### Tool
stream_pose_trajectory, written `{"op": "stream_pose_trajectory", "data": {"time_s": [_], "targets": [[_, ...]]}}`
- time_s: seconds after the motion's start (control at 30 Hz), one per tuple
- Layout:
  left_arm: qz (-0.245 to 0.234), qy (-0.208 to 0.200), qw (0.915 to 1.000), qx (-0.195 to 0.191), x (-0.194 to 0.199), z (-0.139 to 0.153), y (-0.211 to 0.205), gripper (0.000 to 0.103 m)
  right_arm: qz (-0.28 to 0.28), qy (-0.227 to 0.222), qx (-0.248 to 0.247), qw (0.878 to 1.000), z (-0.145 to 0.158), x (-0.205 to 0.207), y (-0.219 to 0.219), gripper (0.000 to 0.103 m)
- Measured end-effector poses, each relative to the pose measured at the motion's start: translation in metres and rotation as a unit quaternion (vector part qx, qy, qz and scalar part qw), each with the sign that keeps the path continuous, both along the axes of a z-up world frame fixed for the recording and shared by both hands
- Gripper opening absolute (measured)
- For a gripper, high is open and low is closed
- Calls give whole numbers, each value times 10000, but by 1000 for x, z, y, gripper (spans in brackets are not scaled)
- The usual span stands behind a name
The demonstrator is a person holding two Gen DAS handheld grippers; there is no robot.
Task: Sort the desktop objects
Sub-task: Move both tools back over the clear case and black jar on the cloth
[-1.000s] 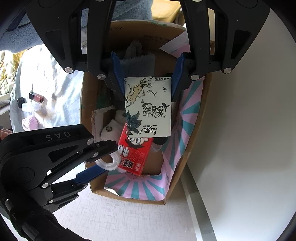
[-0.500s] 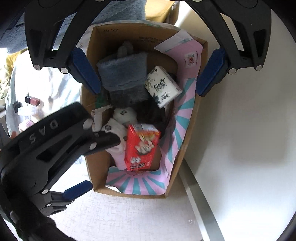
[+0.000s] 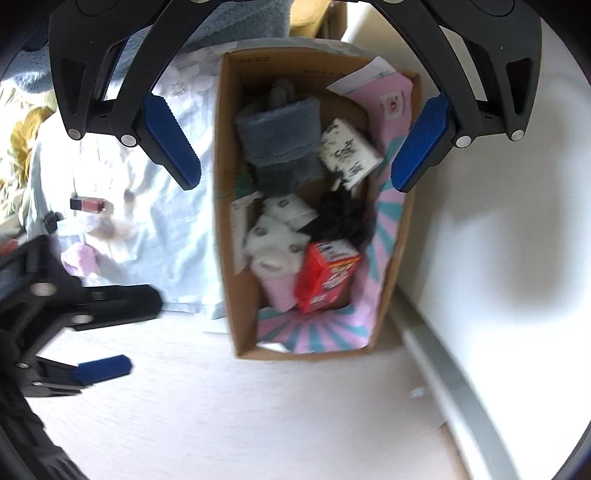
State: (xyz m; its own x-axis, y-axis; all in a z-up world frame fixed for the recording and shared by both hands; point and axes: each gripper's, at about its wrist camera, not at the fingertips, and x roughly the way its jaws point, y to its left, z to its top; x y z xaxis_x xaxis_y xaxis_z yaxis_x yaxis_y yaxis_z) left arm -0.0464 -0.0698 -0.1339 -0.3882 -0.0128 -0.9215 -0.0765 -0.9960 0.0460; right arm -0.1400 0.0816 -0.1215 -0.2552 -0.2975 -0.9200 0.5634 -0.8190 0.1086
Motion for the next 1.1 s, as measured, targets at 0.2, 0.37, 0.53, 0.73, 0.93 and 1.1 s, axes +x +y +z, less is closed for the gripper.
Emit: {"op": "stream_pose_trajectory", "data": {"time_s": [0.2, 0.37, 0.53, 0.73, 0.93, 1.1], "targets": [[-528, -24, 9985, 119, -8, 0, 40, 103, -725, -14, -86, 9973, 7, 26, 81, 103], [-957, -28, 9950, 276, -12, -6, 79, 103, -1570, -57, 315, 9871, 4, 51, 153, 103], [-1485, -137, 9881, 377, -15, -17, 125, 103, -2342, -78, 471, 9710, 0, 83, 219, 103], [-2031, -292, 9775, 498, -26, -30, 178, 103, -2844, -182, 709, 9559, -14, 124, 272, 103], [-2790, -334, 9581, 546, -29, -42, 232, 102, -2981, -300, 795, 9508, -39, 164, 296, 103], [-3433, -241, 9378, 452, -23, -60, 275, 96, -2809, -303, 756, 9563, -62, 184, 307, 103]]}}
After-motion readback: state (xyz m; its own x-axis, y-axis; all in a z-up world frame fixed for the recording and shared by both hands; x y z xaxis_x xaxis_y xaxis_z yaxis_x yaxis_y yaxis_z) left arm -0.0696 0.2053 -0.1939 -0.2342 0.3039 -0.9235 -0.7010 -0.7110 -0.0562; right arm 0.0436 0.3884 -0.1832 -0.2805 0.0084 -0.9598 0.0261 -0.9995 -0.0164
